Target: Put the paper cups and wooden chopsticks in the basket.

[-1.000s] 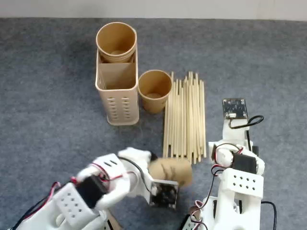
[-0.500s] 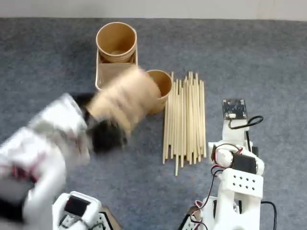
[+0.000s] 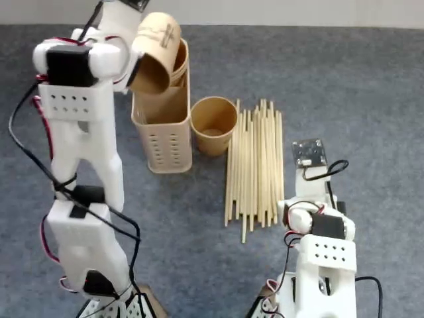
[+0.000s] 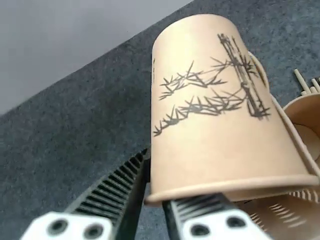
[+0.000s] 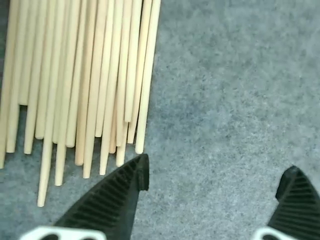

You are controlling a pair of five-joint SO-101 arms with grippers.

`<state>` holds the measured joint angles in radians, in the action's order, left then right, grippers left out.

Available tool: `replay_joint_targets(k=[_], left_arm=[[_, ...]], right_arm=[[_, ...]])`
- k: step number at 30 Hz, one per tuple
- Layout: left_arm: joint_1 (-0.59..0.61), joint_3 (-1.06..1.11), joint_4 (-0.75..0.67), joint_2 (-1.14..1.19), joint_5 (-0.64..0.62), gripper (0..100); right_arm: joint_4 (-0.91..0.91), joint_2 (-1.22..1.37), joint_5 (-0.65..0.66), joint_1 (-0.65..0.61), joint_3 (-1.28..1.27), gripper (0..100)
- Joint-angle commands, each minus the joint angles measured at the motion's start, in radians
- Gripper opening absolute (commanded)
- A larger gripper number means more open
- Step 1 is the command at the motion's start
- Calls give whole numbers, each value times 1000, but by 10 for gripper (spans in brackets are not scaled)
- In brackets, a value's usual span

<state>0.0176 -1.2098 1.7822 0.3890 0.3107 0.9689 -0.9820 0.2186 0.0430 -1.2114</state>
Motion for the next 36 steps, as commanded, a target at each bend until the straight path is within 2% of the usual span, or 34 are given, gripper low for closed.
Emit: replay_joint_targets(k=[1, 11, 16, 28, 32, 36], left_arm=[[-62, -58, 5, 8, 25, 5], [22, -56, 8, -31, -23, 17], [28, -56, 8, -96, -28, 139], [27, 42, -2, -114, -26, 133], [30, 48, -143, -113, -28, 132], [27, 50, -328, -114, -101, 132]], right_arm=[[-15, 2, -6, -13, 2, 393], [-18, 2, -6, -41, -27, 393], [-18, 2, -6, -41, -27, 393], [-18, 2, -6, -41, -27, 393], [-18, 2, -6, -41, -27, 393], [-18, 2, -6, -41, -27, 393]])
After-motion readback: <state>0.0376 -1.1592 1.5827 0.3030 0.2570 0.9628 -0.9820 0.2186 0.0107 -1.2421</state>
